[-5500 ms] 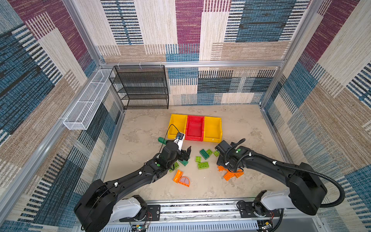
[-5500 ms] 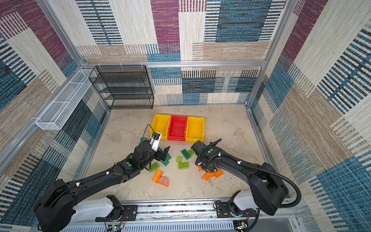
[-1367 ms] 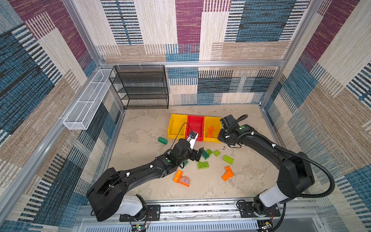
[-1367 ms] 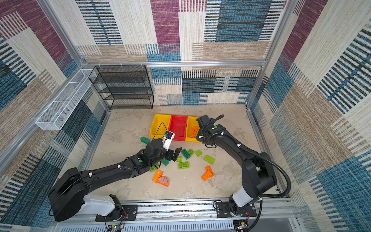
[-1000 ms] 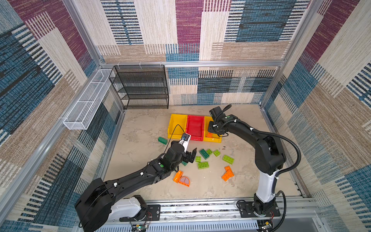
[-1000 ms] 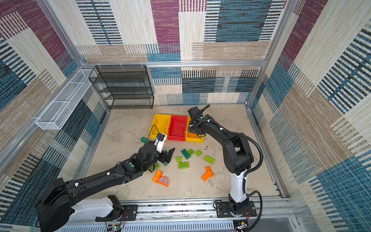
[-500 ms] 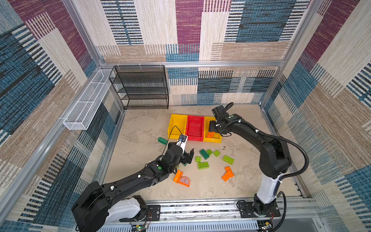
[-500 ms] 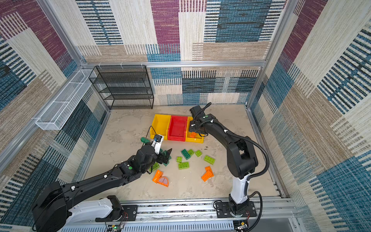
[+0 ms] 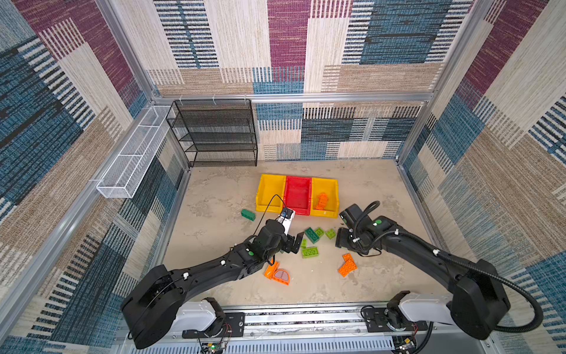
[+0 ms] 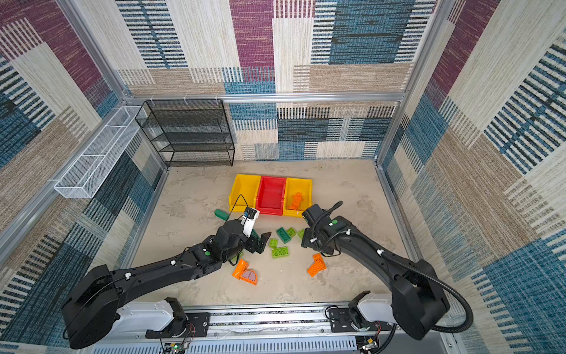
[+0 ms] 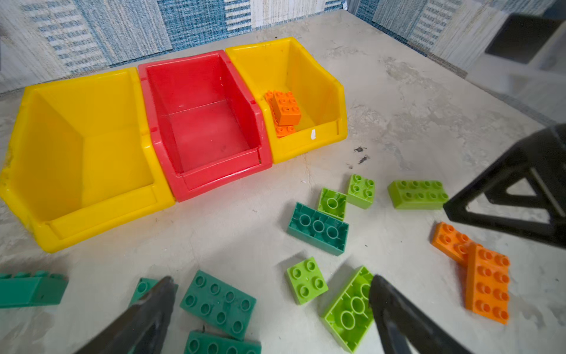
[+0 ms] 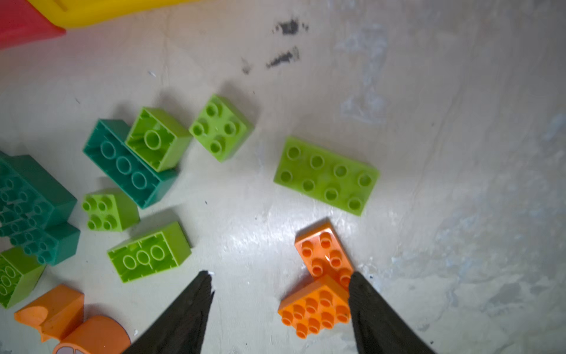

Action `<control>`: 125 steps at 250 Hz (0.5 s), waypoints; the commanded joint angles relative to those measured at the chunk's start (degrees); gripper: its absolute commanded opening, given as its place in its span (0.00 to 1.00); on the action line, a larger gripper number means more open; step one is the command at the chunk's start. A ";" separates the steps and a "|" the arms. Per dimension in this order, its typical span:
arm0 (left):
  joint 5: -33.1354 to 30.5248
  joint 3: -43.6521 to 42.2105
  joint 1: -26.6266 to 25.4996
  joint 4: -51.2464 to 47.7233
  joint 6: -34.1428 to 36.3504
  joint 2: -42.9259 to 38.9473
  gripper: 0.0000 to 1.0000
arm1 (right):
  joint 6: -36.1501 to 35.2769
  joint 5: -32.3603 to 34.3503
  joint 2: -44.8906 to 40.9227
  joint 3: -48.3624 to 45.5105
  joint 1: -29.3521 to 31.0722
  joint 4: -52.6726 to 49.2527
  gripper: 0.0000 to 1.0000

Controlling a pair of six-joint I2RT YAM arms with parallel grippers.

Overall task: Sort the legos into containers by color
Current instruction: 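Lower the right gripper onto the stacked orange bricks and grasp one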

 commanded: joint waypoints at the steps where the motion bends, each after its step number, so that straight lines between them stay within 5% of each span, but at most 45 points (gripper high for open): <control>1: 1.82 0.49 -0.15 2.56 -1.47 0.40 0.99 | 8.29 -2.92 -3.20 -2.73 2.15 -2.65 0.72; 64: 1.82 0.53 -0.36 1.97 -1.23 0.03 0.99 | 18.30 -5.05 -8.35 -7.74 7.54 -5.03 0.71; 125: 1.51 0.86 -0.31 0.27 -0.12 -0.28 0.99 | 19.88 -8.50 -8.04 -12.85 8.05 1.98 0.70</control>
